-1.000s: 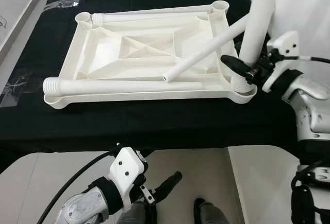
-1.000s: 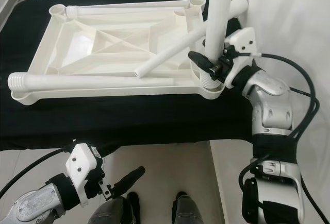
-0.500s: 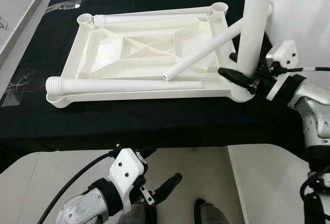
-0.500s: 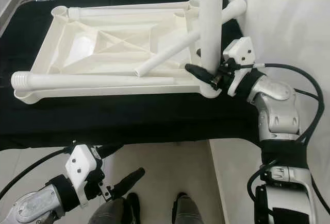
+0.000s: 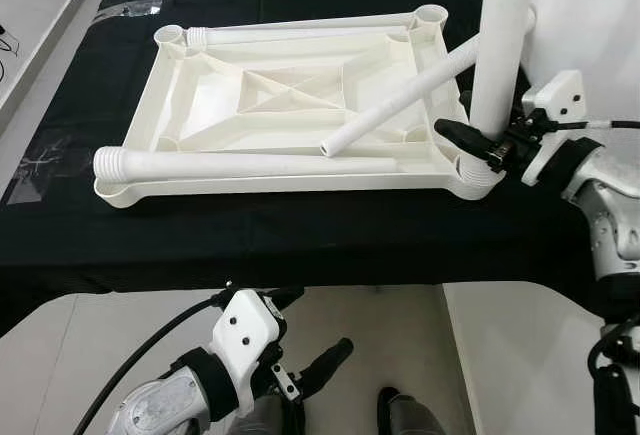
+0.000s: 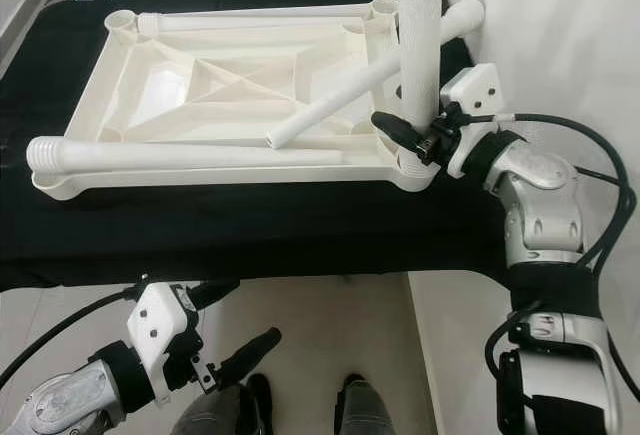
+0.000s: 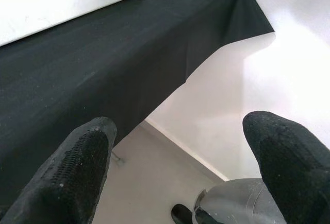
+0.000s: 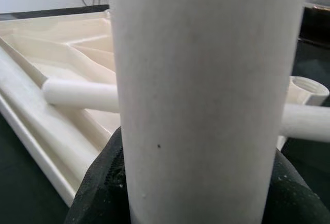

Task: Building children table

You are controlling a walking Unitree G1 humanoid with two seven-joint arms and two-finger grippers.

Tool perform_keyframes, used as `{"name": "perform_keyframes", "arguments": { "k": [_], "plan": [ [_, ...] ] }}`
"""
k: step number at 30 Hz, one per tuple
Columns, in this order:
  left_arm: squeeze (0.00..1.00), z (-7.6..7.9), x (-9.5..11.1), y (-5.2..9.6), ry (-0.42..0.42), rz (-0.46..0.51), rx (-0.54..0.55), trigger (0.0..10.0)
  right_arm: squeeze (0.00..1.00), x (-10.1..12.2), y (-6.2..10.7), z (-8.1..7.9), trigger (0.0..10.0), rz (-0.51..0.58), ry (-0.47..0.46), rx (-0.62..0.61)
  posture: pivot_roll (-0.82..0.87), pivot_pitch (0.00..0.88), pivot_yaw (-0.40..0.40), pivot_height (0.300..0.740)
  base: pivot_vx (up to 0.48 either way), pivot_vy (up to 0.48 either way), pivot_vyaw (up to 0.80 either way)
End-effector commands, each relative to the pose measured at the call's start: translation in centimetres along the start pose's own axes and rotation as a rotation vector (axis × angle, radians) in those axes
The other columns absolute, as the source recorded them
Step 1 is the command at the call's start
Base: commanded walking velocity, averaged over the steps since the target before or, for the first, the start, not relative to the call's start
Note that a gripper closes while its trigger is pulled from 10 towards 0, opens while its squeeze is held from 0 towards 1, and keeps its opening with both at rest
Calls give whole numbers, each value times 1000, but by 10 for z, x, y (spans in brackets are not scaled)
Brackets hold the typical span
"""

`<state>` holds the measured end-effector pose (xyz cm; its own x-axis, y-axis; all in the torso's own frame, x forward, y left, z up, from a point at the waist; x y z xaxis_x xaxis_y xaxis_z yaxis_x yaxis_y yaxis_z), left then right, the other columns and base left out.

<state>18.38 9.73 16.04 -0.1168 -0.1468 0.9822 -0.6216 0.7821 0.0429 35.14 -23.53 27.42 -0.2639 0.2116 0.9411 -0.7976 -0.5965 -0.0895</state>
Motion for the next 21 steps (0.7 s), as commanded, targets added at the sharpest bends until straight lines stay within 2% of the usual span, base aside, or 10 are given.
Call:
{"name": "perform_keyframes", "arguments": {
  "k": [1, 3, 5, 9, 12, 14, 15, 17, 18, 21],
  "plan": [
    [0, 2, 0, 2, 1, -3, -4, 10000, 0, -21, -5, -12, 10000, -65, -37, 28, 37, 292, 62, 740, 0, 0, 0],
    [0, 2, 0, 2, 1, -3, -4, 10000, 0, -22, -8, -14, 10000, -58, -35, 28, 38, 292, 62, 740, 0, 0, 0],
    [0, 2, 0, 2, -1, -4, -4, 10000, 0, -23, -14, -25, 10000, -46, -46, 58, 41, 293, 62, 740, 0, 0, 0],
    [0, 2, 0, 2, -1, -4, -3, 10000, 0, -25, -15, -30, 10000, -49, -61, 82, 43, 293, 60, 740, 0, 0, 0],
    [0, 2, 0, 2, -3, -3, 0, 10000, 0, -27, -14, -43, 10000, -55, -94, 188, 43, 293, 58, 740, 0, 0, 0],
    [0, 2, 0, 1, -2, -3, 1, 10000, 0, -26, -11, -52, 10000, -48, -167, 255, 41, 294, 57, 740, 0, 0, 0],
    [0, 2, 0, 1, -2, -3, 1, 10000, 0, -26, -11, -52, 10000, -48, -167, 255, 41, 294, 57, 740, 0, 0, 0],
    [0, 2, 1, 1, -1, -1, 2, 10000, 0, -22, -9, -61, 10000, -6, -270, 299, 38, 295, 55, 740, 0, 0, 0],
    [0, 2, 1, 1, -1, -1, 2, 10000, 0, -22, -9, -61, 10000, -6, -270, 299, 38, 295, 55, 740, 0, 0, 0],
    [0, 1, 0, 1, 0, -1, 3, 10000, 0, -18, -10, -74, 10000, 46, -355, 323, 35, 294, 55, 740, 0, 0, 0]
  ]
}}
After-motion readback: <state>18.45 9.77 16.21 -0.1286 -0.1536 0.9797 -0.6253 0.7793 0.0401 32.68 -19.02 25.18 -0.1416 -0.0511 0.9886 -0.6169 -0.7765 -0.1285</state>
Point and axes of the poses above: a point about 5 cm out from each wrist's last joint towards the gripper, its own y axis pointing back from the gripper into the wrist, its own x axis along the axis of the wrist's last joint, z = x × y, the point moved 1 cm from there along -y, pointing out of the wrist towards the gripper, and after that the axes turned 5 degrees about -y, right-handed, at the moved point
